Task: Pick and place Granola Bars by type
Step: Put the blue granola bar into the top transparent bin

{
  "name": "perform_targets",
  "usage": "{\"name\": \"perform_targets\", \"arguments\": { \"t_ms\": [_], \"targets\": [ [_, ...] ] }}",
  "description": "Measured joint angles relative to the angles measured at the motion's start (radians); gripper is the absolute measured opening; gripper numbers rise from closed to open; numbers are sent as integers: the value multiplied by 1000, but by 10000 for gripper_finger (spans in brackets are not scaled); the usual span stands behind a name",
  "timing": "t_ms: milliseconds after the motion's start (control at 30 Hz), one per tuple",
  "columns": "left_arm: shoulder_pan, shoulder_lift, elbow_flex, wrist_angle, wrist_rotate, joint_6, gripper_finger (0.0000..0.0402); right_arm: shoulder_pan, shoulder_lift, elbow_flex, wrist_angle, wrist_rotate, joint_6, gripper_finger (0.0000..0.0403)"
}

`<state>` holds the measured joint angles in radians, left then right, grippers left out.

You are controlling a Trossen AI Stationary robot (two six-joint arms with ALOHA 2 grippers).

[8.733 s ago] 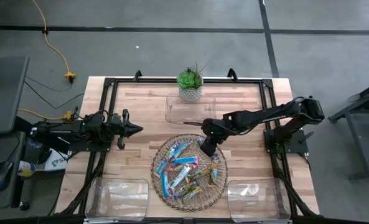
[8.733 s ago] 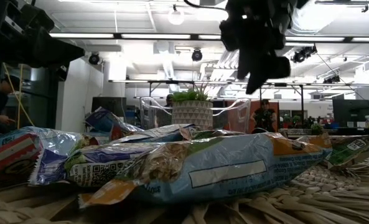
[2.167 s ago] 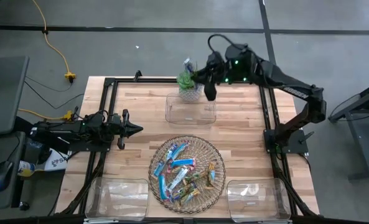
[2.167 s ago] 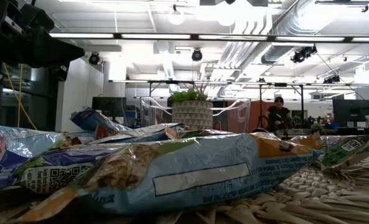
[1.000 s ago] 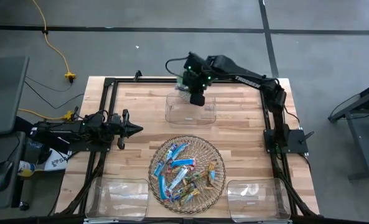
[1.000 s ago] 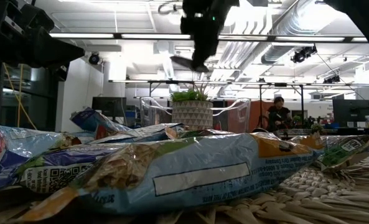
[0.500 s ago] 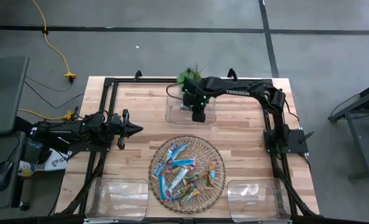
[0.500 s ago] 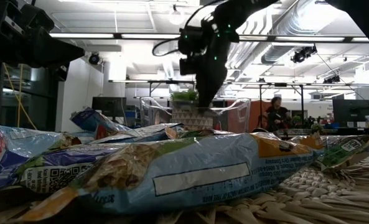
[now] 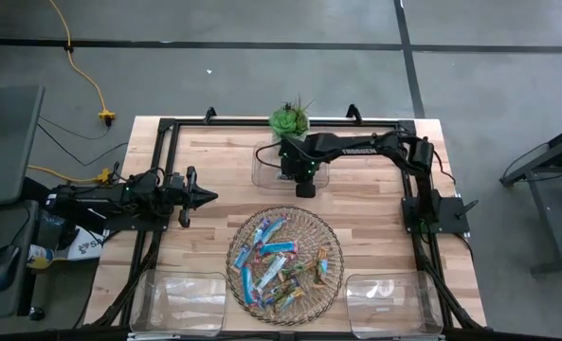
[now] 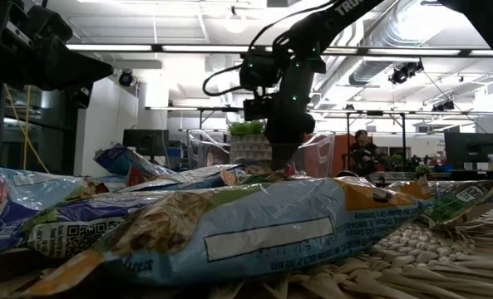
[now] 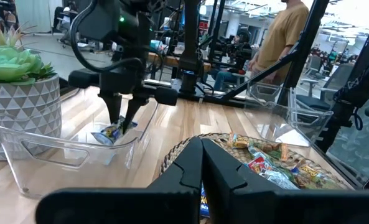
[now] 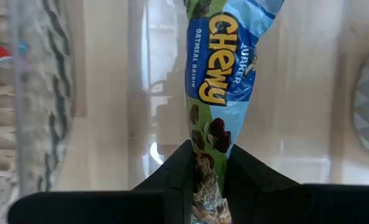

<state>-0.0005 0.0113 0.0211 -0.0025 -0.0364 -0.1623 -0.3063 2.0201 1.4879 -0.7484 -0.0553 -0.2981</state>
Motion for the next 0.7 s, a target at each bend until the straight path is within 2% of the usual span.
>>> {"name": "perform_targets", "arguments": {
  "t_ms": [367,700],
  "targets": [
    [0,0,0,0,0,0,1,1,0,0,3,11,39,64],
    [0,0,0,0,0,0,1,1,0,1,-10,-4,58,123]
  ]
}}
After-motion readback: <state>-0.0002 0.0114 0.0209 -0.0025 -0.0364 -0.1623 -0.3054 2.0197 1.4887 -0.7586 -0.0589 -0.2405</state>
